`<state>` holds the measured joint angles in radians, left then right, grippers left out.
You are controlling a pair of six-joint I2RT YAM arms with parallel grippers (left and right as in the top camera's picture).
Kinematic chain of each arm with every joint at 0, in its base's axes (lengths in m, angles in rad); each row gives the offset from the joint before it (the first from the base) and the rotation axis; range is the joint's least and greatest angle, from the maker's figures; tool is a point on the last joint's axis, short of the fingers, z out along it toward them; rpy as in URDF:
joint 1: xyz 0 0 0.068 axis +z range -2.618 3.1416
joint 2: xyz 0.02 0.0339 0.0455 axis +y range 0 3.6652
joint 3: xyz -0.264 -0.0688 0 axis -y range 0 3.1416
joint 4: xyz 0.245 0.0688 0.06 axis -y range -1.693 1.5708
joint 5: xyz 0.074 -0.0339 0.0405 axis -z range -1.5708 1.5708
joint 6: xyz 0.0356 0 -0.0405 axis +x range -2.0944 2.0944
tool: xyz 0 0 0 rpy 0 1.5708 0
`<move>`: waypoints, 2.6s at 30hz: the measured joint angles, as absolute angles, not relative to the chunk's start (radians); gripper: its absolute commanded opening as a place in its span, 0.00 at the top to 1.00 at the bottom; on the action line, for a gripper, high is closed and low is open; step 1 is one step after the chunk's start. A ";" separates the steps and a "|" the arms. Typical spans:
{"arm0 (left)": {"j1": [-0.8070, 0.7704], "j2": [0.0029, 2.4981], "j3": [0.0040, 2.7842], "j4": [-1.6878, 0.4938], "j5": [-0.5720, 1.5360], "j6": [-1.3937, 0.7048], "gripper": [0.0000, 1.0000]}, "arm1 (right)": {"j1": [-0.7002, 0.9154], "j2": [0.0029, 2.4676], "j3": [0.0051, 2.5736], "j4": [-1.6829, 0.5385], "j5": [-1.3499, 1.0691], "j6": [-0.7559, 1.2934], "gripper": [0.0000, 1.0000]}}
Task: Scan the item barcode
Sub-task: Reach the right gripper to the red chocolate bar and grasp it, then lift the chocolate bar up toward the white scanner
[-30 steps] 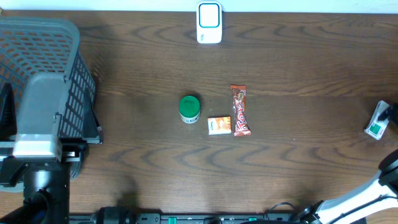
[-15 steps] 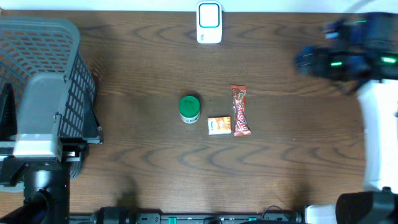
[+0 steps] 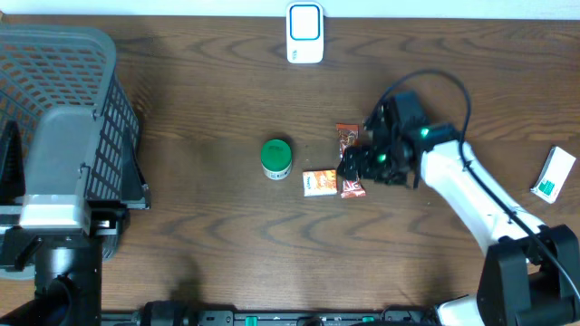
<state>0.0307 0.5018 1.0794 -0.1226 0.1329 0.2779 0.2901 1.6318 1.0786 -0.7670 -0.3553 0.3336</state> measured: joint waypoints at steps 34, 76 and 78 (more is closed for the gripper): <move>0.031 0.502 1.079 -0.122 0.133 0.278 0.01 | 0.204 1.574 0.562 -0.036 -0.563 0.596 0.36; 0.031 0.502 1.079 -0.127 0.133 0.278 0.01 | 0.205 0.750 0.543 -0.510 0.060 0.214 0.99; 0.031 0.502 1.079 -0.127 0.133 0.278 0.01 | 0.205 0.741 0.543 -0.477 0.097 0.171 0.99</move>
<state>0.0307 0.5018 1.0794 -0.1272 0.1333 0.2779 0.2054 0.7414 0.5434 -0.4774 0.0975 0.1715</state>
